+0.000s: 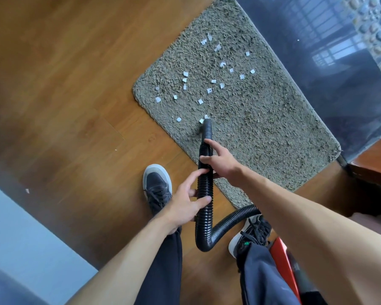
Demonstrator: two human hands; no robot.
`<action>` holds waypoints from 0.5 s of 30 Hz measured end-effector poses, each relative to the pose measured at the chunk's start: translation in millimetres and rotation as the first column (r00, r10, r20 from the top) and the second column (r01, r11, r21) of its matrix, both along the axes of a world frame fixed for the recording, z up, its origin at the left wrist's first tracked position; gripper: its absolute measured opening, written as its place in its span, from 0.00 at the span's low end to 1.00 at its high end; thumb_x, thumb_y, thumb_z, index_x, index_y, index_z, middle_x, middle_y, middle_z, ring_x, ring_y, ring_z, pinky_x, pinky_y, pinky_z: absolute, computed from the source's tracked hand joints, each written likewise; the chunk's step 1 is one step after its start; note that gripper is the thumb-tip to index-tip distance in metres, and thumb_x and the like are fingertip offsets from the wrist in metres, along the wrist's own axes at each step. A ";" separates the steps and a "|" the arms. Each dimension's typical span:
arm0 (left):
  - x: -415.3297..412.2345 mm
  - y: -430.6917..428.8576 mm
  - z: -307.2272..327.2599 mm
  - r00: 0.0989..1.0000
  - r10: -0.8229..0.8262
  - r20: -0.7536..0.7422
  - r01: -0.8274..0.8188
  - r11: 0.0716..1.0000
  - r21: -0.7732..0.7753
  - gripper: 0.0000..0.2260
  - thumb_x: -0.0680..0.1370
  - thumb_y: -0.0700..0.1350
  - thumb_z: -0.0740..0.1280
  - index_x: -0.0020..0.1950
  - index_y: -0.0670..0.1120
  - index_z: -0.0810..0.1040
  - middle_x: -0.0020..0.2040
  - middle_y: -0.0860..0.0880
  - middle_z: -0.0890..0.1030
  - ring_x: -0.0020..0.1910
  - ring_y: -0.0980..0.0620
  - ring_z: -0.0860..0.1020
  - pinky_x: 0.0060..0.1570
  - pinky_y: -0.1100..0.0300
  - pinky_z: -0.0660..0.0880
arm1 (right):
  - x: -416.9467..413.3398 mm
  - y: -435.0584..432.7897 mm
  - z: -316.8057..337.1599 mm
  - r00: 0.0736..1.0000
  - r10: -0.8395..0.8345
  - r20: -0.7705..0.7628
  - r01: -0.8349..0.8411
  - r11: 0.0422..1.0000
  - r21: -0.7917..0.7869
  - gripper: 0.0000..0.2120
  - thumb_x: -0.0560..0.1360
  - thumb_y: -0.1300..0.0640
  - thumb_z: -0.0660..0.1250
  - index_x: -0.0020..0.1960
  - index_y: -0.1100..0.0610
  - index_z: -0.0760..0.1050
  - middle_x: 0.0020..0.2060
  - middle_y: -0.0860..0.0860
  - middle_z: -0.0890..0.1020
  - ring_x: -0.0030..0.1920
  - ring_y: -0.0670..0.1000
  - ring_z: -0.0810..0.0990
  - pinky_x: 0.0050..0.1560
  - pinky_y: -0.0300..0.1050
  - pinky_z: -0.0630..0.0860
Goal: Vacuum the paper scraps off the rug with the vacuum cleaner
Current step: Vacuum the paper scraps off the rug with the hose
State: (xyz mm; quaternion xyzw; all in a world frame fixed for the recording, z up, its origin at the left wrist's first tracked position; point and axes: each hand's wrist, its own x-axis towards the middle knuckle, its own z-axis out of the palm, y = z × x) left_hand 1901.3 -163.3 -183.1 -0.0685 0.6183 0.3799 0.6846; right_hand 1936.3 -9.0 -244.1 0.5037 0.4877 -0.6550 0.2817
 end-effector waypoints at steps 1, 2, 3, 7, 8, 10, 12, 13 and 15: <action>0.9 0.0 0.3 1.000 0.006 0.002 -0.006 1.000 0.002 0.27 0.79 0.39 0.68 0.64 0.71 0.68 0.48 0.43 0.79 0.43 0.50 0.80 0.40 0.52 0.80 | -0.8 -0.3 1.0 1.000 0.012 -0.003 -0.012 1.000 0.006 0.31 0.78 0.63 0.65 0.77 0.47 0.60 0.63 0.56 0.76 0.55 0.56 0.81 0.51 0.58 0.82; 1.5 0.3 0.4 1.000 0.011 0.000 -0.011 1.000 0.001 0.27 0.79 0.39 0.68 0.64 0.71 0.68 0.47 0.44 0.79 0.42 0.50 0.80 0.39 0.53 0.80 | -1.9 -0.4 1.4 1.000 0.020 -0.005 -0.020 1.000 0.014 0.31 0.78 0.63 0.64 0.77 0.47 0.60 0.63 0.56 0.76 0.55 0.56 0.81 0.51 0.58 0.81; 1.3 0.6 0.7 1.000 0.018 0.000 -0.018 1.000 0.000 0.27 0.79 0.38 0.68 0.64 0.71 0.68 0.46 0.44 0.79 0.42 0.51 0.80 0.38 0.54 0.79 | -3.2 -0.5 1.6 1.000 0.021 -0.006 -0.021 1.000 0.019 0.31 0.78 0.63 0.64 0.77 0.47 0.60 0.63 0.57 0.76 0.56 0.56 0.81 0.51 0.58 0.81; -5.7 2.9 -0.3 1.000 0.019 0.009 -0.019 1.000 -0.003 0.27 0.79 0.38 0.67 0.64 0.70 0.69 0.46 0.44 0.79 0.42 0.51 0.79 0.36 0.55 0.78 | -9.1 0.8 0.1 1.000 0.006 -0.005 -0.006 1.000 0.024 0.31 0.77 0.63 0.64 0.77 0.48 0.60 0.62 0.57 0.77 0.54 0.57 0.81 0.51 0.60 0.82; -7.8 3.9 -0.7 1.000 0.013 0.009 -0.013 1.000 -0.003 0.27 0.79 0.38 0.67 0.65 0.70 0.68 0.47 0.43 0.80 0.42 0.50 0.80 0.36 0.55 0.78 | -10.0 1.9 -0.1 1.000 0.005 -0.006 -0.005 1.000 0.027 0.31 0.77 0.63 0.64 0.77 0.48 0.60 0.62 0.56 0.76 0.54 0.56 0.81 0.51 0.60 0.82; -10.8 5.6 -0.9 1.000 0.004 0.011 -0.004 1.000 -0.003 0.27 0.79 0.38 0.67 0.66 0.69 0.68 0.47 0.43 0.80 0.42 0.50 0.80 0.35 0.56 0.78 | -9.9 3.4 -0.2 1.000 -0.005 -0.010 0.005 0.999 0.036 0.32 0.77 0.63 0.64 0.77 0.48 0.60 0.62 0.55 0.76 0.53 0.55 0.81 0.51 0.60 0.82; -11.7 6.3 -0.3 1.000 -0.007 0.016 0.007 1.000 -0.002 0.27 0.79 0.38 0.67 0.66 0.69 0.68 0.48 0.42 0.80 0.42 0.50 0.81 0.34 0.57 0.78 | -8.1 3.7 0.4 1.000 -0.021 -0.006 0.021 0.999 0.040 0.31 0.77 0.63 0.64 0.77 0.48 0.60 0.62 0.55 0.76 0.53 0.54 0.80 0.51 0.59 0.82; -11.3 6.6 0.3 1.000 -0.011 0.021 0.011 1.000 -0.001 0.27 0.79 0.38 0.67 0.65 0.69 0.68 0.49 0.40 0.80 0.43 0.49 0.81 0.36 0.55 0.80 | -6.7 3.5 0.7 1.000 -0.025 -0.001 0.025 0.999 0.042 0.31 0.77 0.63 0.64 0.77 0.48 0.60 0.62 0.55 0.76 0.53 0.54 0.80 0.51 0.60 0.81; -9.3 6.3 1.9 0.999 -0.012 0.039 0.012 1.000 -0.004 0.27 0.79 0.38 0.68 0.64 0.70 0.69 0.52 0.38 0.80 0.45 0.47 0.81 0.39 0.50 0.81 | -3.6 2.1 0.8 1.000 -0.021 0.007 0.021 0.999 0.036 0.31 0.77 0.64 0.64 0.77 0.48 0.61 0.62 0.56 0.76 0.54 0.55 0.80 0.51 0.61 0.81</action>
